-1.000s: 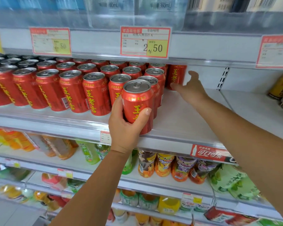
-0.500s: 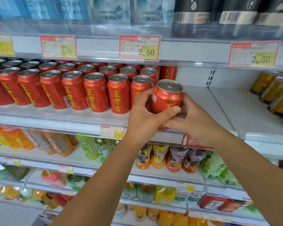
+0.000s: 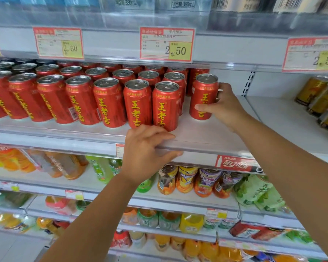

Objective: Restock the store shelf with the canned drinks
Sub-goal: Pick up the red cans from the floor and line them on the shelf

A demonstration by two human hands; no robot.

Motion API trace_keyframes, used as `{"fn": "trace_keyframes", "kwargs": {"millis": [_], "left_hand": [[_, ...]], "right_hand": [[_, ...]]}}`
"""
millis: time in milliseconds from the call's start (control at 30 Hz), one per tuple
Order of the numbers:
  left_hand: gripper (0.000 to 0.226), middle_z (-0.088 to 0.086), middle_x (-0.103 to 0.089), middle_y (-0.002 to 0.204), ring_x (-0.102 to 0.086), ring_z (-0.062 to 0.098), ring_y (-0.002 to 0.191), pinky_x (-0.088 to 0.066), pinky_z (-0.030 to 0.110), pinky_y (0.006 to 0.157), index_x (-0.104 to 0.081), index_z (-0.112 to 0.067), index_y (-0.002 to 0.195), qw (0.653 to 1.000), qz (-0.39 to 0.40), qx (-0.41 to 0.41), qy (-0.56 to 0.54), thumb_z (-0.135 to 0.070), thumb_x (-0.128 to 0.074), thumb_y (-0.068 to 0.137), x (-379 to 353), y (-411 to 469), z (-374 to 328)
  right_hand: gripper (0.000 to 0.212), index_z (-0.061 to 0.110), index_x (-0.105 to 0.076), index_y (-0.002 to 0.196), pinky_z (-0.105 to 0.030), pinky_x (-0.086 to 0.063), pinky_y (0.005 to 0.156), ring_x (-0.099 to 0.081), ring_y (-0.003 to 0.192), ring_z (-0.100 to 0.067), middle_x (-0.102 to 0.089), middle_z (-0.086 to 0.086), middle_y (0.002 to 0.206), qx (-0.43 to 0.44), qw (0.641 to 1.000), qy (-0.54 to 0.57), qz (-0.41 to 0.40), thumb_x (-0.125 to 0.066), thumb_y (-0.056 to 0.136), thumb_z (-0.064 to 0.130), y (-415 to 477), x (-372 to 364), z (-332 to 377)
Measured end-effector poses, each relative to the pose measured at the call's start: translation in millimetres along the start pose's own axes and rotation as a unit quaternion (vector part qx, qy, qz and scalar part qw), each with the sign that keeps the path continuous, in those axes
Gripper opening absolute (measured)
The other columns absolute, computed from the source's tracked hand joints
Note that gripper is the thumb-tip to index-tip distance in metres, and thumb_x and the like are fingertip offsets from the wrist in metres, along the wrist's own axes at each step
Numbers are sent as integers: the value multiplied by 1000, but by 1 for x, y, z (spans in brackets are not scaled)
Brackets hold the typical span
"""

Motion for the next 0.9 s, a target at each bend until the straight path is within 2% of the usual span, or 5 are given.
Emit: {"fn": "trace_keyframes", "kwargs": {"millis": [133,367,533,767,900], "left_hand": [[39,-17,-69,98,-59,13,89,-33,29,84,-76,-33,95,1000,-15,0,9,-64,-72,72,0,-3,-2],[40,-17,-69,97,-58,13,88,-31,27,83,-76,-33,95,1000,-9,4,13,-66,-70,73,0,-3,-3],[41,-17,-69,97,-58,13,88,-31,28,82,-76,-32,96,1000,-13,-4,19,-67,-69,74,-1,-3,-2],[40,-16,-68,97,-57,13,88,-31,27,82,-75,-32,96,1000,-4,-8,24,-65,-70,75,-1,-2,-3],[38,-19,-68,98,-58,12,90,-33,29,82,-74,-35,95,1000,27,11,10,-65,-71,73,-2,0,-3]], "right_hand": [[82,17,-30,131,-32,-49,87,-60,107,-18,-58,-9,126,0,1000,18,-1,-85,69,18,21,-7,-9],[81,23,-32,140,-26,-41,82,-57,99,-16,-58,-5,117,22,998,-54,-34,-80,76,35,35,-7,-9],[82,18,-33,141,-27,-44,88,-59,113,-22,-58,-10,128,21,997,-55,-48,-79,76,37,39,-14,-10],[73,14,-39,137,-29,-43,92,-56,118,-23,-56,-8,132,3,996,-61,-57,-76,79,40,41,-16,-13],[82,16,-29,145,-33,-40,101,-48,128,-26,-46,-11,144,-33,997,-61,-25,-74,81,40,26,-15,-15]]}}
Point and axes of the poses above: each hand's wrist, its own y-axis towards the middle knuckle, its own x-axis out of the back of the hand, z = x × y, the point moved 10 cm from there along y, towards the middle knuckle
